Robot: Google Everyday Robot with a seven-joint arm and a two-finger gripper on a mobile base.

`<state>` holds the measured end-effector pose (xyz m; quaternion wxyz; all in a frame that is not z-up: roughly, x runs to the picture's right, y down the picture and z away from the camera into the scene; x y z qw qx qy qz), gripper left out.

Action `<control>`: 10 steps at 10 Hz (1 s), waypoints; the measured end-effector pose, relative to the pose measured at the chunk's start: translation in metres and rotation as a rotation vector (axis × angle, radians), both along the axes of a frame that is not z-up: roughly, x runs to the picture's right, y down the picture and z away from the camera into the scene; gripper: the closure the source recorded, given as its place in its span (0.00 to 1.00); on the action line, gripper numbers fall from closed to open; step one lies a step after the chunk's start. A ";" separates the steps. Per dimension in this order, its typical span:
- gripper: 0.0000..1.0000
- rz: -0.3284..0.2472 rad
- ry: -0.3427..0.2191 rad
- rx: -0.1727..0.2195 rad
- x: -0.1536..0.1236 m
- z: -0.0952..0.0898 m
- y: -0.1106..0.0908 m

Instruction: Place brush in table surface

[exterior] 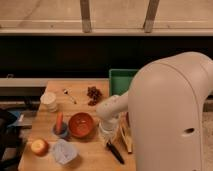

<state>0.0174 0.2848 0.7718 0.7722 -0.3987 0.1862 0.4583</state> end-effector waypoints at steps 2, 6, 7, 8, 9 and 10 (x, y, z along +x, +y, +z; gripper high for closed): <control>0.33 0.009 0.007 0.012 0.003 -0.004 -0.006; 0.33 0.016 0.026 0.045 0.011 -0.010 -0.020; 0.33 0.016 0.032 0.059 0.013 -0.012 -0.026; 0.33 0.013 0.049 0.085 0.017 -0.015 -0.035; 0.33 0.010 0.062 0.113 0.020 -0.018 -0.045; 0.33 0.020 0.080 0.152 0.025 -0.026 -0.060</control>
